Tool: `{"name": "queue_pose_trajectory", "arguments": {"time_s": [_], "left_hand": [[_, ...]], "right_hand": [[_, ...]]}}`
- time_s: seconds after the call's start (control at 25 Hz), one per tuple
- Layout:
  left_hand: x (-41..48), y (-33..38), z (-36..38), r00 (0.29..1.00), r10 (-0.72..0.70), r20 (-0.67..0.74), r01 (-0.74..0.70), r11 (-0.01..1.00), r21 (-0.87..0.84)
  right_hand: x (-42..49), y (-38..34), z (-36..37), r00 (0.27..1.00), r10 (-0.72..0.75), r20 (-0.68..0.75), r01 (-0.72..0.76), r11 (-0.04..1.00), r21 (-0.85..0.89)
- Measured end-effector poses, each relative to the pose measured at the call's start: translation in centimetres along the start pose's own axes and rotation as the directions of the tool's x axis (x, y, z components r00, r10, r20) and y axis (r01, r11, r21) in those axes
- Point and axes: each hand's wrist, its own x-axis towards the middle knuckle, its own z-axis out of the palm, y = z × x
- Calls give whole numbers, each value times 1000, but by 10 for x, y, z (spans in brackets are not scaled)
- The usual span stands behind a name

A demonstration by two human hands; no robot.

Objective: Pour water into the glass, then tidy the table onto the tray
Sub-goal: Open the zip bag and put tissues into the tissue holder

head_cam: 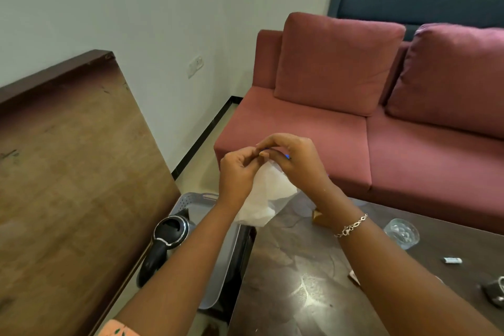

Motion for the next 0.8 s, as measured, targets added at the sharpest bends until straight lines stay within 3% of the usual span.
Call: {"name": "queue_pose_trajectory", "arguments": {"time_s": [0.2, 0.36, 0.64, 0.8], "left_hand": [[26, 37, 20, 990, 137, 22, -136, 989, -54], [36, 51, 30, 982, 189, 10, -189, 980, -60], [45, 64, 46, 971, 237, -31, -239, 967, -84], [51, 74, 46, 960, 247, -135, -258, 964, -67]], "right_hand": [[17, -3, -35, 983, 80, -166, -66, 994, 83], [24, -4, -55, 977, 97, -192, -79, 992, 97], [26, 4, -77, 977, 82, -198, -85, 996, -8], [20, 15, -91, 970, 79, -232, -107, 988, -111]]}}
